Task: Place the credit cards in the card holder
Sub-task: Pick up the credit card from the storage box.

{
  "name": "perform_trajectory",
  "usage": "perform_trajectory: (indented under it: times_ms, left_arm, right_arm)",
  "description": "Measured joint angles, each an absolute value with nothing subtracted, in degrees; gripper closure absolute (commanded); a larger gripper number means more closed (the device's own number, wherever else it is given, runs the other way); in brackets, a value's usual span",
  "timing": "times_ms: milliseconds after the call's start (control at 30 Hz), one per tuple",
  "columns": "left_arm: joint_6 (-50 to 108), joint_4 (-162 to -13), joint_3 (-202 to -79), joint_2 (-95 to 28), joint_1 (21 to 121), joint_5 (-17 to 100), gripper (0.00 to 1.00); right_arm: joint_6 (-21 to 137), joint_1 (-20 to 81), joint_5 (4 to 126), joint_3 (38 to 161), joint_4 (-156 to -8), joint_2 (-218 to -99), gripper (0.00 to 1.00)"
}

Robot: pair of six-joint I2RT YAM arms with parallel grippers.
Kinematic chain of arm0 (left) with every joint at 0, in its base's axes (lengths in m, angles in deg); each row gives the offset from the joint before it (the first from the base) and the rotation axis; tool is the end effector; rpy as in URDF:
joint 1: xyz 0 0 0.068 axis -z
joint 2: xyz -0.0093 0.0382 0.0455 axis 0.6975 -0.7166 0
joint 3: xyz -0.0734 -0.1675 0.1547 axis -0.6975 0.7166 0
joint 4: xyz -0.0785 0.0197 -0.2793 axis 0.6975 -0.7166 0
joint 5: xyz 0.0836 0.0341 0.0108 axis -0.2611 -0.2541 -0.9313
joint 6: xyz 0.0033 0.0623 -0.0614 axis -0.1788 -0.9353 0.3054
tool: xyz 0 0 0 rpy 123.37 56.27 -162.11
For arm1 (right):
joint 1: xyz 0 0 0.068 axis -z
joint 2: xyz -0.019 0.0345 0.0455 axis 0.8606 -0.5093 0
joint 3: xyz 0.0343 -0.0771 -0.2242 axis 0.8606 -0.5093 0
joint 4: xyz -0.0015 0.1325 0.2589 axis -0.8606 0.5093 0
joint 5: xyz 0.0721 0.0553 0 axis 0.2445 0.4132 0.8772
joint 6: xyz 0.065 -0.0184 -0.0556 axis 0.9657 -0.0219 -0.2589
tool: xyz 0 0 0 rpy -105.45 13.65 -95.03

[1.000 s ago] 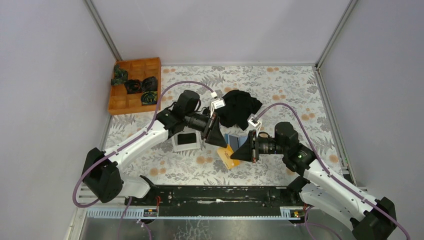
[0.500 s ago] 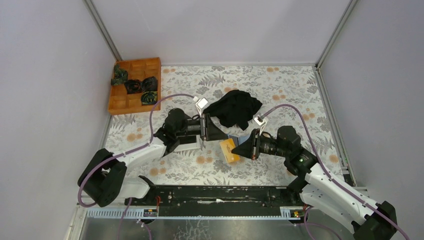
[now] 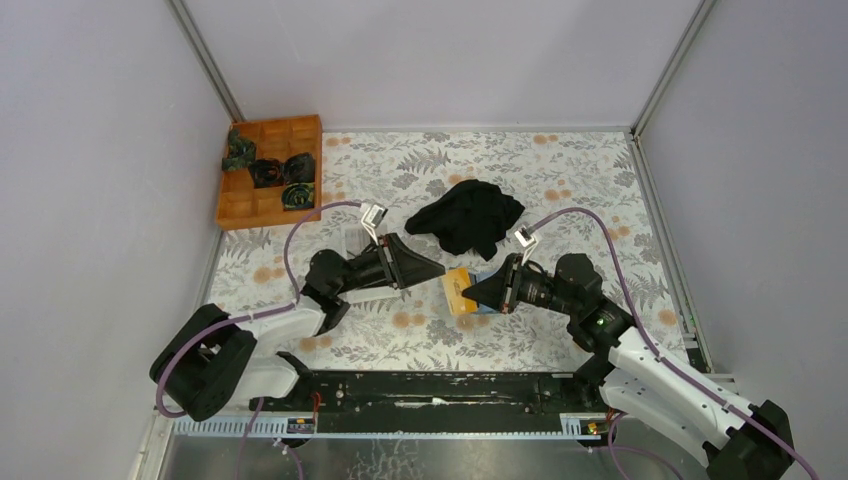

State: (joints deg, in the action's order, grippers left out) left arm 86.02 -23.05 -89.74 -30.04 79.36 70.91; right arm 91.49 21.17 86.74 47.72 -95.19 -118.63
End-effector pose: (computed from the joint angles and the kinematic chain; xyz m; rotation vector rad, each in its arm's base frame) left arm 0.2187 -0.2121 0.1903 0.2112 1.6507 -1.8877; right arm 0.1882 0.1966 0.2306 -0.4034 1.8115 1.4231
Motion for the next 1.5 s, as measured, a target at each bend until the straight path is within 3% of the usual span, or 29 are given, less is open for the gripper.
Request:
perform_trajectory:
  times_ms: [333,600,1000,1167,1300,1500]
  left_arm:
    - [86.59,-19.24,-85.24,-29.82,79.49,68.30,0.50]
    - [85.19,-19.51,-84.89,-28.59,79.60,66.40,0.39]
    - [84.66,-19.07,-83.53,-30.32,81.48,65.88,0.39]
    - [84.73,-17.49,-83.55,-33.29,83.01,65.59,0.50]
    - [85.67,-14.72,-83.55,-36.31,83.73,65.40,0.69]
    - [87.35,-8.69,-83.58,-39.94,84.36,65.09,0.78]
  right_arm:
    - [92.87,21.17,86.28,47.72,-97.29,-119.60,1.00]
    - [93.02,21.17,85.45,47.72,-97.31,-119.57,1.00]
    - [93.28,21.17,85.28,47.72,-98.71,-119.97,1.00]
    - [93.74,21.17,85.28,47.72,-99.95,-121.32,1.00]
    - [94.18,21.17,85.25,47.72,-100.63,-121.54,1.00]
    - [94.88,21.17,84.88,47.26,-102.29,-121.76,1.00]
